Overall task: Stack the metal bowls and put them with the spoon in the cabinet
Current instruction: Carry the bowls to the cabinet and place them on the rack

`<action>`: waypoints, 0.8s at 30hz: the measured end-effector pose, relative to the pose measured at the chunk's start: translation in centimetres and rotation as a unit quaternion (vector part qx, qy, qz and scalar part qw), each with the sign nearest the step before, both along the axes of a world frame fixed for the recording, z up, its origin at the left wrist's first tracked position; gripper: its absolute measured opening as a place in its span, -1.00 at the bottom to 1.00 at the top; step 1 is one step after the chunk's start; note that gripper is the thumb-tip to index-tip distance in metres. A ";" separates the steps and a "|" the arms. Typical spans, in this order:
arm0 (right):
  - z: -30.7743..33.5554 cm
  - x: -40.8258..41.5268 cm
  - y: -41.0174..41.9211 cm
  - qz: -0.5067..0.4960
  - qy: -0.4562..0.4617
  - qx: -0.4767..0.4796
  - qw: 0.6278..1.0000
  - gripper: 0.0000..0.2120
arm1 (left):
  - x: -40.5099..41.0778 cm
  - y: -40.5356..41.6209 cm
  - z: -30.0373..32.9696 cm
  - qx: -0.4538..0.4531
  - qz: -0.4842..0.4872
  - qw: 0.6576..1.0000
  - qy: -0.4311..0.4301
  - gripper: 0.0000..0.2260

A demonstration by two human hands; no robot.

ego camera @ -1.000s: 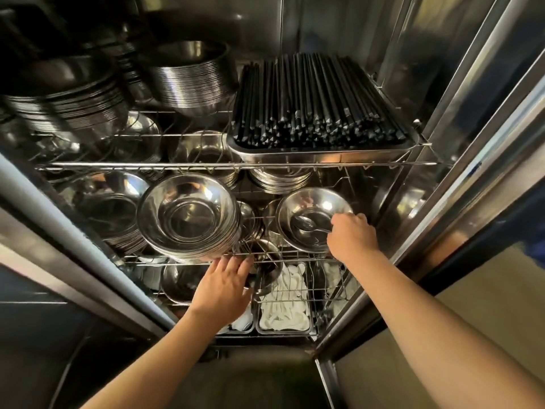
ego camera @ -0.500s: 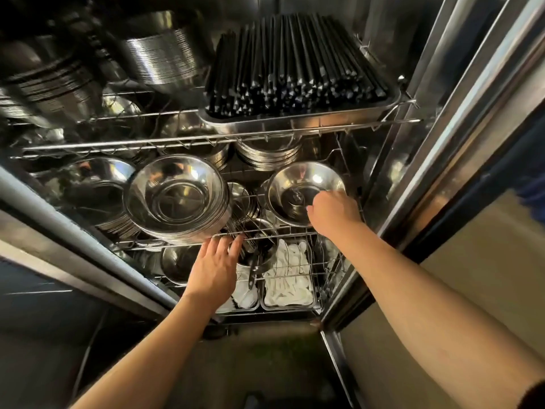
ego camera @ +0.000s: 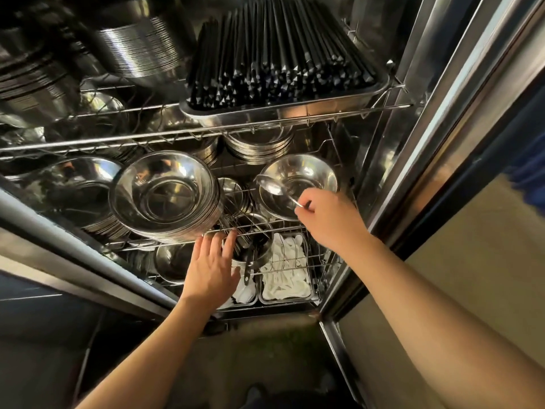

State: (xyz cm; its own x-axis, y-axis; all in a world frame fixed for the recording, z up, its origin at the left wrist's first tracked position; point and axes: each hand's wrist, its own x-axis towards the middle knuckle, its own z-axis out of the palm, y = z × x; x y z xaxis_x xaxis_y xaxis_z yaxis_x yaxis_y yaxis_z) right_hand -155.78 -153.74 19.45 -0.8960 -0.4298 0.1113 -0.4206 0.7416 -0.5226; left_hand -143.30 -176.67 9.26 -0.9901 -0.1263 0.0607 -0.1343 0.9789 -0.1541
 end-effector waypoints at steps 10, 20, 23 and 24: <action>-7.5 6.9 1.4 0.032 -0.158 0.031 0.986 -0.95 | -0.1 -0.4 -0.7 0.010 -0.006 1.000 0.006 -0.17; -13.7 2.9 -3.8 0.008 -0.145 0.108 0.983 -0.90 | -0.1 -0.5 -0.1 0.005 -0.012 1.000 -0.013 -0.22; -14.7 1.6 -5.9 -0.018 -0.138 0.124 0.982 -0.89 | -0.2 -0.4 0.1 0.005 -0.010 1.000 -0.023 -0.20; -14.9 1.3 -6.5 -0.024 -0.135 0.132 0.982 -0.89 | -0.3 -0.4 0.2 0.007 -0.010 1.000 -0.027 -0.18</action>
